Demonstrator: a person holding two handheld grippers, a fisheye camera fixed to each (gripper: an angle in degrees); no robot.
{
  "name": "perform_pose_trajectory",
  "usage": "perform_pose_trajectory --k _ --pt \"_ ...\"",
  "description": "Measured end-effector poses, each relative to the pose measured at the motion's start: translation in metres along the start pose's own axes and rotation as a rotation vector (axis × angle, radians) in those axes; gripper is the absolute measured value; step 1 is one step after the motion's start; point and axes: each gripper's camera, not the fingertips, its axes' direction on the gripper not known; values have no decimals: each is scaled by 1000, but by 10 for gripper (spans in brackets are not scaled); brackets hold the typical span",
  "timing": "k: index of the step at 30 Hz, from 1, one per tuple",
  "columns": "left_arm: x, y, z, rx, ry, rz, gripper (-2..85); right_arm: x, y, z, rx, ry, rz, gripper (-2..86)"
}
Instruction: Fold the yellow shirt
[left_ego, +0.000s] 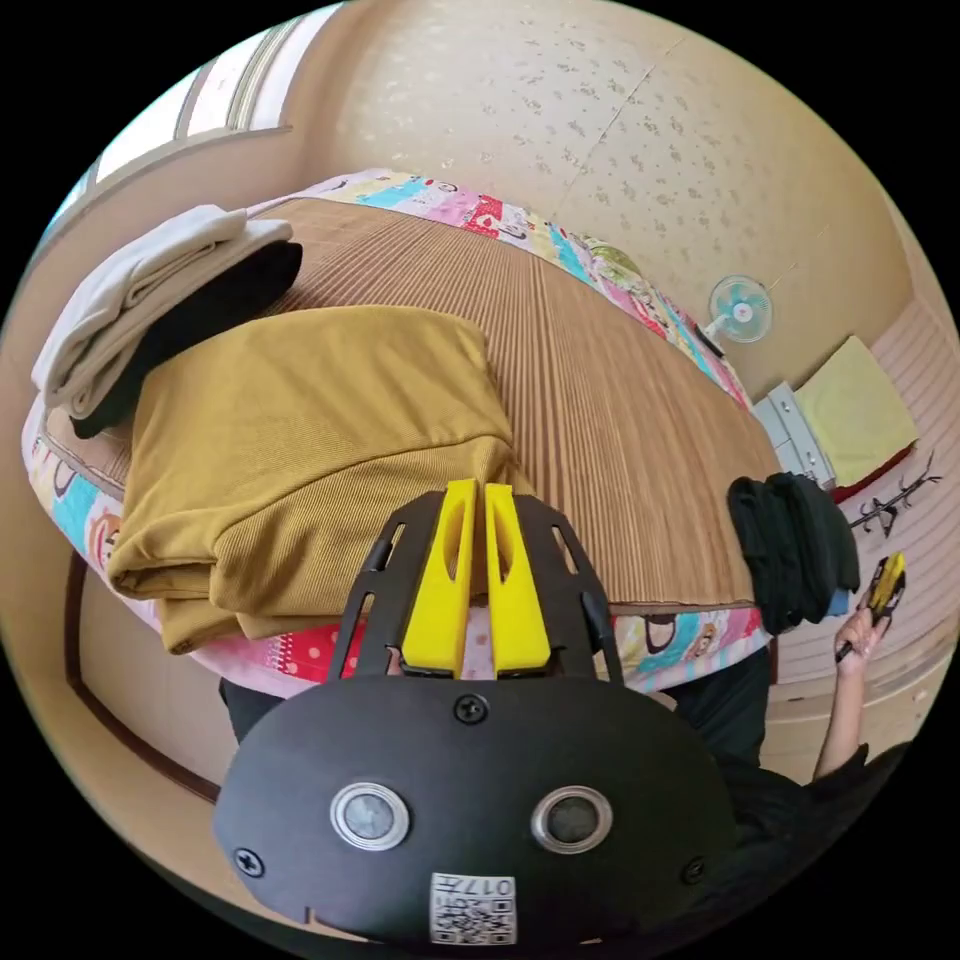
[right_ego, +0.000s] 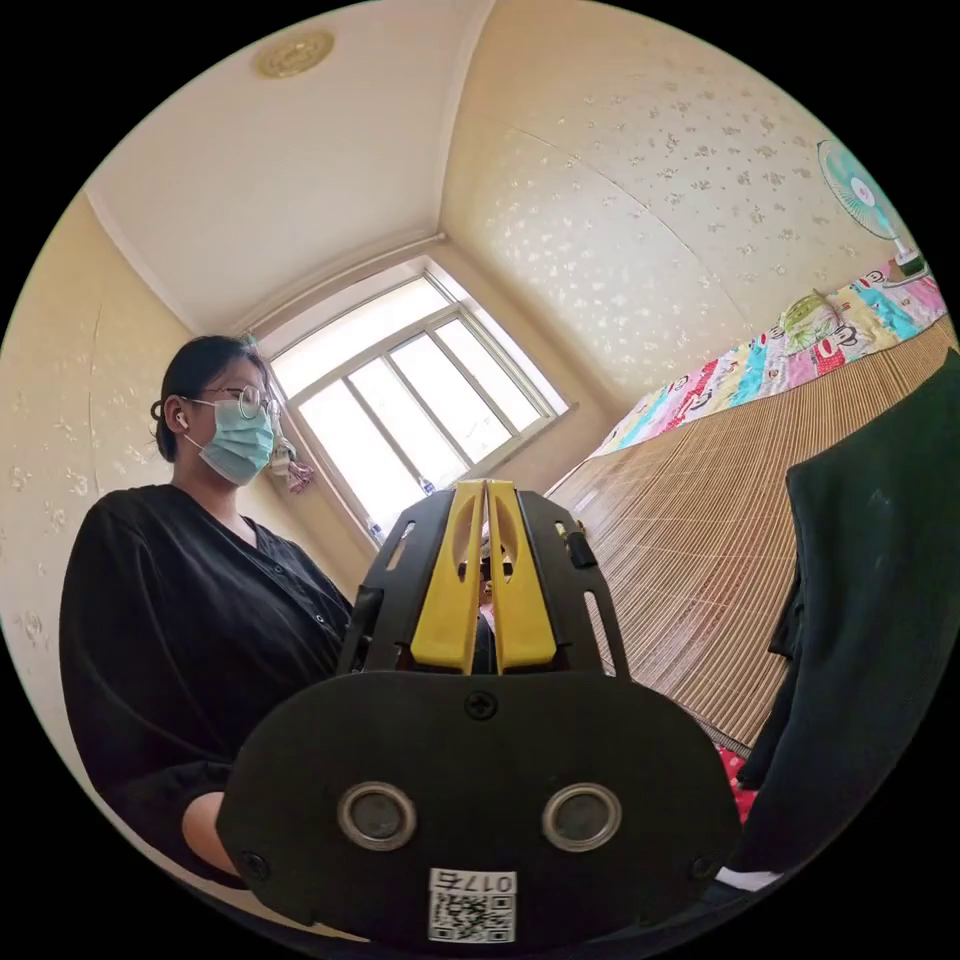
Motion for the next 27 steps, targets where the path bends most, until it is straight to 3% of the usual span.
perform_pose_trajectory --k 6,11,16,22,24,27 --pt "18 -7 -81 56 319 250 -4 5 5 8 -78 46 39 6" --pt "42 -11 -125 89 685 444 -6 -3 2 77 -278 137 -46 16" --pt "64 -8 -123 90 1080 505 -6 -14 -2 175 -530 168 -180 60" --pt "76 -3 -98 115 1599 432 -7 -50 -2 234 -557 65 -358 98" --pt "83 -2 -94 107 1660 429 -7 -56 2 249 -595 96 -385 100" --pt "106 -4 -100 51 1613 528 -6 -58 0 264 -604 140 -386 97"
